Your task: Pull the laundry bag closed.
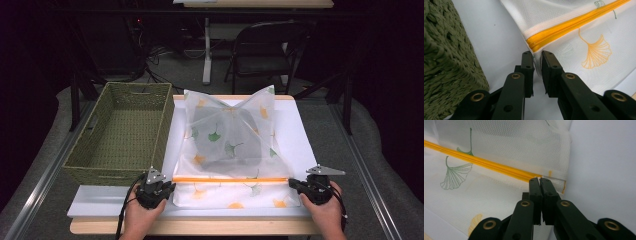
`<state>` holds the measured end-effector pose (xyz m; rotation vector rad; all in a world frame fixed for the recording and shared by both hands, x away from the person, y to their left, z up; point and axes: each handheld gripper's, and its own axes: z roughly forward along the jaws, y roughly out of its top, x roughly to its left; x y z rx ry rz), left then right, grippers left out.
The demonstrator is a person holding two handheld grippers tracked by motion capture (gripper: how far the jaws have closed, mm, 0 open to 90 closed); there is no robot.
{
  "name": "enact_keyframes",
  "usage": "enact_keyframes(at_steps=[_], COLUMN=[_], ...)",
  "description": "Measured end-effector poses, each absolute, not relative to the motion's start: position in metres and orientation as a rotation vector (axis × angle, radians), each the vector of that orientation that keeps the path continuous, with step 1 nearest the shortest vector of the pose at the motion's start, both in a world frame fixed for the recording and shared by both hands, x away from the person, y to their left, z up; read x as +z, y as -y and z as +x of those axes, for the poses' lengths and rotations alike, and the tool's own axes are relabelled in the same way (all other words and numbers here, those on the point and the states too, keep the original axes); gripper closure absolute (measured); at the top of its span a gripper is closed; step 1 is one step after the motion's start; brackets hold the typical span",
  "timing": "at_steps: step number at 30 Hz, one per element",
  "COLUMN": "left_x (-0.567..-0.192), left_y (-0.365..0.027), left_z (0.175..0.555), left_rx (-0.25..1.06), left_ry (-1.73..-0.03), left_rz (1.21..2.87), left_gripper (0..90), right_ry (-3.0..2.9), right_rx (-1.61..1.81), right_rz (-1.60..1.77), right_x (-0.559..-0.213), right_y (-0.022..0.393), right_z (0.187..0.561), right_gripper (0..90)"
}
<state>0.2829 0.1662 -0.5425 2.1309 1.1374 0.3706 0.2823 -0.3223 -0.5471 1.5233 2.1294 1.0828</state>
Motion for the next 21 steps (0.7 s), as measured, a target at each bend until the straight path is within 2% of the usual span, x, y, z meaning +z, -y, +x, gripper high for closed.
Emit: enact_keyframes(at_steps=[21], left_x=[-0.5364], left_y=[-0.1731], left_z=[0.2769], left_rx=[0.350], left_ry=[-1.144], left_rz=[2.082], left_gripper=[65.5], right_ry=[-2.109], right_rx=[1.086], right_rz=[1.481], right_x=[-0.5395], right_y=[0.3166], right_z=[0.2771], right_gripper=[70.4])
